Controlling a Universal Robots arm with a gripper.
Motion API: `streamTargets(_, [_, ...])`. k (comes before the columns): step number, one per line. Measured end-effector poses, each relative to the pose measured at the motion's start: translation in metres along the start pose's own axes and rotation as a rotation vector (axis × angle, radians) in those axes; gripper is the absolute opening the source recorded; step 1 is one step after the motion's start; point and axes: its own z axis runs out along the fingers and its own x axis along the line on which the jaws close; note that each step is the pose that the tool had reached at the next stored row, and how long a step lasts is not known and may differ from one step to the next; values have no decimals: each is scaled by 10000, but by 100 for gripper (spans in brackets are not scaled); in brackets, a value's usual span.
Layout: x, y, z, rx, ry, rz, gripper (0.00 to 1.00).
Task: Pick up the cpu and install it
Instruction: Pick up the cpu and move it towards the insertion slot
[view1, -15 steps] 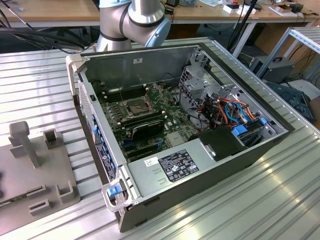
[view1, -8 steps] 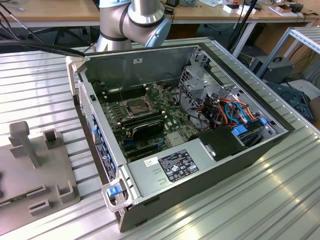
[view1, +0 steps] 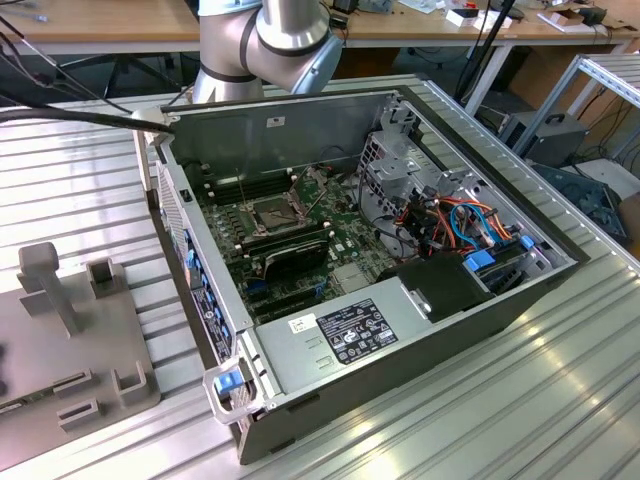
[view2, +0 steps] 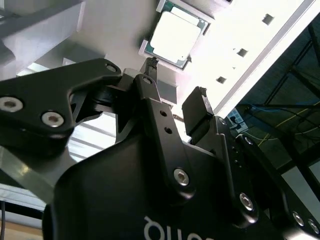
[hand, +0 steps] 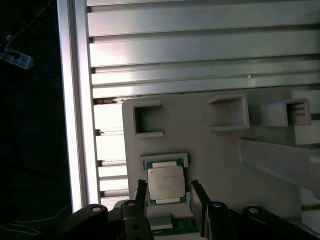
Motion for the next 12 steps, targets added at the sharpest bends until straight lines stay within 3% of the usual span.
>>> streamTargets(3, [-4, -48, 40, -1, 1, 0, 48])
streamTargets(12, [-2, -66, 164, 4, 59, 2, 48])
